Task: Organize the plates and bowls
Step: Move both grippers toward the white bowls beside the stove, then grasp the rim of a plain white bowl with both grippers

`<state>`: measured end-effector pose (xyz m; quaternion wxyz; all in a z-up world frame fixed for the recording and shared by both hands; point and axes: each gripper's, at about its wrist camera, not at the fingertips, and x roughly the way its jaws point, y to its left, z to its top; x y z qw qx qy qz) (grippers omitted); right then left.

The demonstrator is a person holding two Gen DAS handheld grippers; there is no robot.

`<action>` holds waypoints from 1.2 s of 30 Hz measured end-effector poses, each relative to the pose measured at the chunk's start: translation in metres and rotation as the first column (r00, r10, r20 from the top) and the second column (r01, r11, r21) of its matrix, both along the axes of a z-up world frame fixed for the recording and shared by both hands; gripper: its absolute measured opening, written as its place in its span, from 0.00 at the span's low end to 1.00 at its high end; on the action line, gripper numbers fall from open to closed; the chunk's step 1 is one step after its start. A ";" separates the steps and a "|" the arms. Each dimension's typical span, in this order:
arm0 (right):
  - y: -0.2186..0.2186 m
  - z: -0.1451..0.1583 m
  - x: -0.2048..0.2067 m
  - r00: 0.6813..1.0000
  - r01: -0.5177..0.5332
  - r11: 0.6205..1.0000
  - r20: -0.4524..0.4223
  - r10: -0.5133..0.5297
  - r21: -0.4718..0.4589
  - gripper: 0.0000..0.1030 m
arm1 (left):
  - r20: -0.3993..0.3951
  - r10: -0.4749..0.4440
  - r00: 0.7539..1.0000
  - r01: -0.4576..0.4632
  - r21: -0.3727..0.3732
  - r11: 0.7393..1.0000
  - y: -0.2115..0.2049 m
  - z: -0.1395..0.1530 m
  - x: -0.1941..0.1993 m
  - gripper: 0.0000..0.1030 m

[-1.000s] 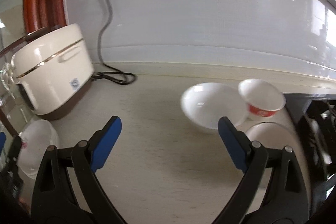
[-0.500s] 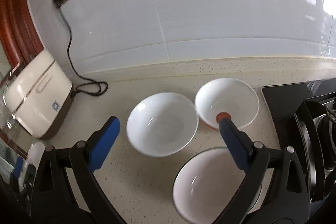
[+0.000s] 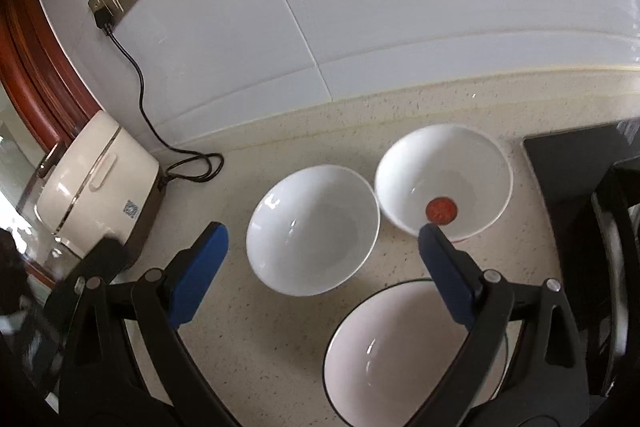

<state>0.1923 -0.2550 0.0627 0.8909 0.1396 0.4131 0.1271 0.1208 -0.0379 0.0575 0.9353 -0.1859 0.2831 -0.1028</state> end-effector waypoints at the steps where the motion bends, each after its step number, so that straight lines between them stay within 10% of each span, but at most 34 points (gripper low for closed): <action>1: -0.001 0.000 0.000 1.000 0.003 1.000 -0.002 -0.003 0.001 0.94 | -0.007 -0.001 1.000 0.001 -0.016 1.000 -0.002 -0.001 0.006 0.84; 17: -0.009 -0.013 0.009 0.990 0.055 0.998 -0.134 -0.054 0.006 0.93 | -0.109 -0.098 0.989 0.090 -0.077 0.993 -0.022 -0.046 0.070 0.62; 28: -0.004 -0.015 0.025 0.971 0.011 0.995 -0.237 0.013 0.098 0.62 | -0.174 -0.161 0.971 0.125 -0.202 0.971 -0.010 -0.067 0.085 0.49; 36: 0.000 -0.033 0.031 0.969 0.013 0.995 -0.247 0.011 0.098 0.61 | -0.193 -0.186 0.963 0.148 -0.196 0.969 -0.017 -0.069 0.086 0.39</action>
